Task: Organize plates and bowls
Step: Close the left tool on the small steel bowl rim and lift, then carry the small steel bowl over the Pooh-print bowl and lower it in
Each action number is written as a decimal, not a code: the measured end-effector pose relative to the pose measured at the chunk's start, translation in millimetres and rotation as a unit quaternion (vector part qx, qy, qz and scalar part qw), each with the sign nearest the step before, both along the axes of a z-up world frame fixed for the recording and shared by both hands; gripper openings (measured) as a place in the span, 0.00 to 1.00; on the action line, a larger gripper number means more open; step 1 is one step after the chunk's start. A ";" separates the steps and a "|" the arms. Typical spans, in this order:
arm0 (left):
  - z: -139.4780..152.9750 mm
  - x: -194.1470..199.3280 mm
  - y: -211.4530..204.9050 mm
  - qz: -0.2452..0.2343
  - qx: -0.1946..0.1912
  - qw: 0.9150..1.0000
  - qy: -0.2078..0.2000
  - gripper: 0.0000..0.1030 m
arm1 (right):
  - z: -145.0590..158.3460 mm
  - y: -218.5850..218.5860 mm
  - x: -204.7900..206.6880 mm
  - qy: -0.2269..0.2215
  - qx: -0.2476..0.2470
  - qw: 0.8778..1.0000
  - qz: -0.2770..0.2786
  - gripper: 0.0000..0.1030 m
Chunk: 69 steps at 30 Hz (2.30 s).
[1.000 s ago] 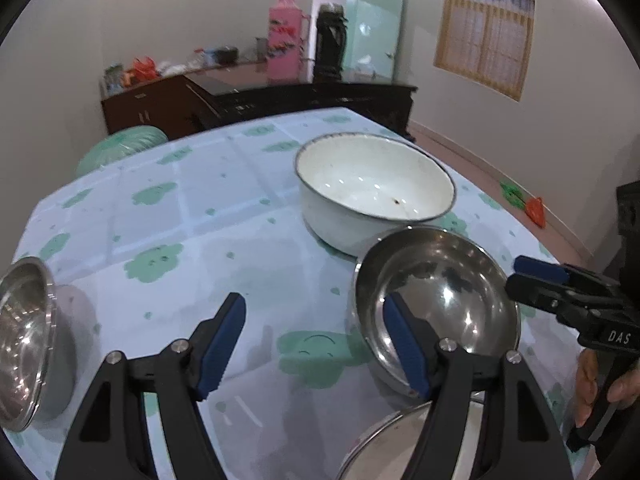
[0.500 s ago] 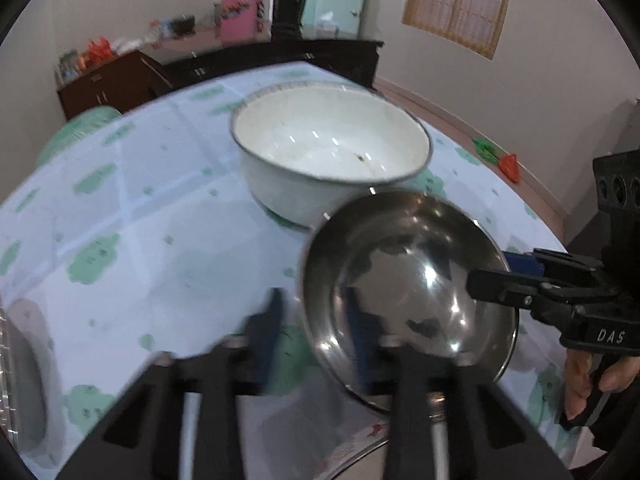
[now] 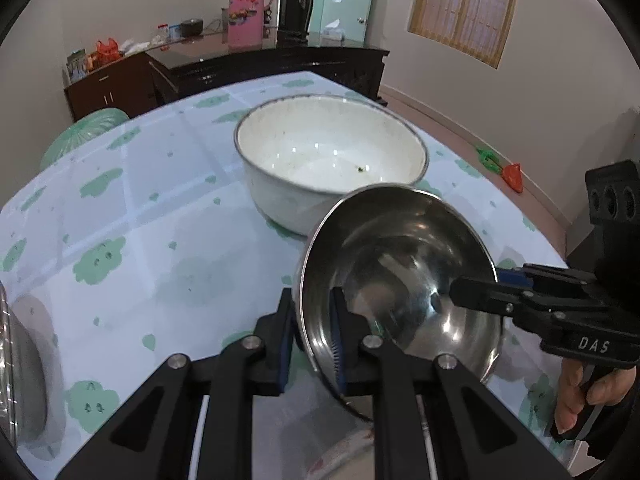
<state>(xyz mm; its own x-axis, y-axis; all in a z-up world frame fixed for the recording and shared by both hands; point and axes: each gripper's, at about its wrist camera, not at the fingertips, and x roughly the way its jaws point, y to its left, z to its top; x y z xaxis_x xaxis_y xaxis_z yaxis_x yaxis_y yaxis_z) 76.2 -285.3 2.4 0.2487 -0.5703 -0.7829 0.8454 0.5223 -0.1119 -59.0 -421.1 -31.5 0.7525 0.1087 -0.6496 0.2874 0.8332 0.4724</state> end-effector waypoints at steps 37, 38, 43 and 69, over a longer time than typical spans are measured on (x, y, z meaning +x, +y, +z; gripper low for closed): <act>69.4 40.4 -46.3 0.035 -0.056 0.996 -0.054 0.14 | 82.8 -41.2 41.2 -0.054 -0.081 0.995 -0.025 0.25; 68.2 44.8 -50.1 0.035 -0.057 0.997 -0.049 0.14 | 82.5 -46.2 45.0 -0.053 -0.082 0.995 -0.027 0.25; 49.8 65.1 -74.8 0.030 -0.043 0.998 -0.029 0.14 | 71.2 -70.3 64.0 -0.036 -0.076 0.996 -0.038 0.25; 4.9 96.1 -105.3 0.066 0.003 0.998 0.002 0.13 | 31.8 -80.8 107.9 0.013 -0.129 0.990 -0.055 0.25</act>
